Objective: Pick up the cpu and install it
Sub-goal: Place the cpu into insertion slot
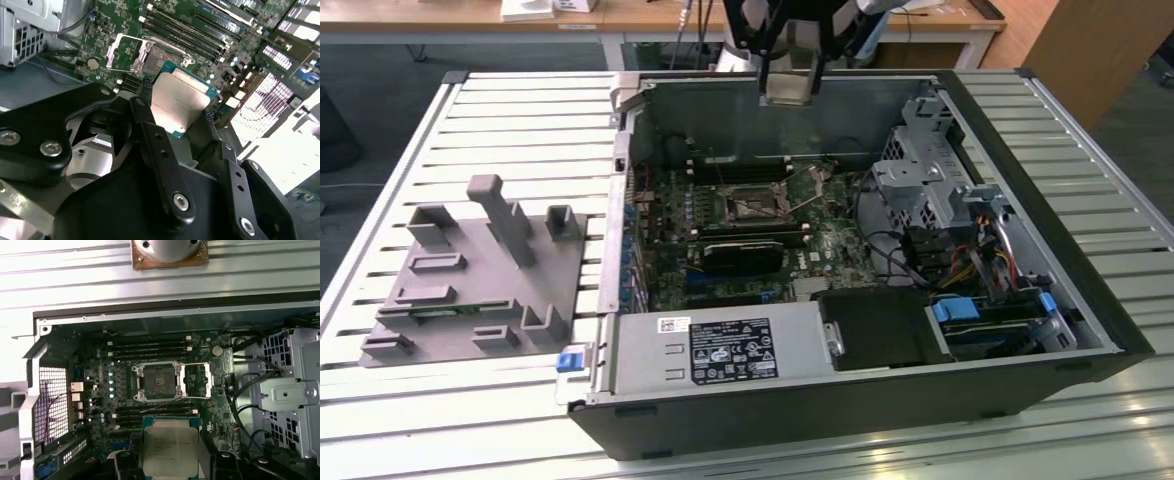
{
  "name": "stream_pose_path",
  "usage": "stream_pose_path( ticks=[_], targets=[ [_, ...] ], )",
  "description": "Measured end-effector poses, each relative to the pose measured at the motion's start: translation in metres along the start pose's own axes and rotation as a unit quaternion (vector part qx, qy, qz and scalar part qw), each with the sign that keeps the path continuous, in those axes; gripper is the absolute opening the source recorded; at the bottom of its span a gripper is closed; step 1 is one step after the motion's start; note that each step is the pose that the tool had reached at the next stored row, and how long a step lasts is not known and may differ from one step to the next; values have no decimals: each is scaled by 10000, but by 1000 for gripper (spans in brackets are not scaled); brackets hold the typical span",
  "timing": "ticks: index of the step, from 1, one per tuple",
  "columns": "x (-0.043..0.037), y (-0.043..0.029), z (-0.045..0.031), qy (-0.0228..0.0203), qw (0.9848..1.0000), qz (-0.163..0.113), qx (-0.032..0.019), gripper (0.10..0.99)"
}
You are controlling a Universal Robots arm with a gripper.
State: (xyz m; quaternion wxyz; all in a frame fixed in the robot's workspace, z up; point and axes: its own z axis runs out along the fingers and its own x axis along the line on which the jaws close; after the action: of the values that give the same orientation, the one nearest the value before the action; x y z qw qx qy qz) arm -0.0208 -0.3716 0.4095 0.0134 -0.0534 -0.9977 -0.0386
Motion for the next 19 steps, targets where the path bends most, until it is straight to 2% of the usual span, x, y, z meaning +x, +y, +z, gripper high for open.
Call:
stream_pose_path(
  ticks=[3, 7, 16, 19],
  targets=[
    [0, 0, 3, -20, 9997, 261, -8, 533],
    [0, 0, 6, -46, 9982, 602, -18, 533],
    [1, -1, 17, -94, 9923, 1232, -37, 533],
    [1, -1, 21, -108, 9898, 1418, -39, 533]
  ],
)
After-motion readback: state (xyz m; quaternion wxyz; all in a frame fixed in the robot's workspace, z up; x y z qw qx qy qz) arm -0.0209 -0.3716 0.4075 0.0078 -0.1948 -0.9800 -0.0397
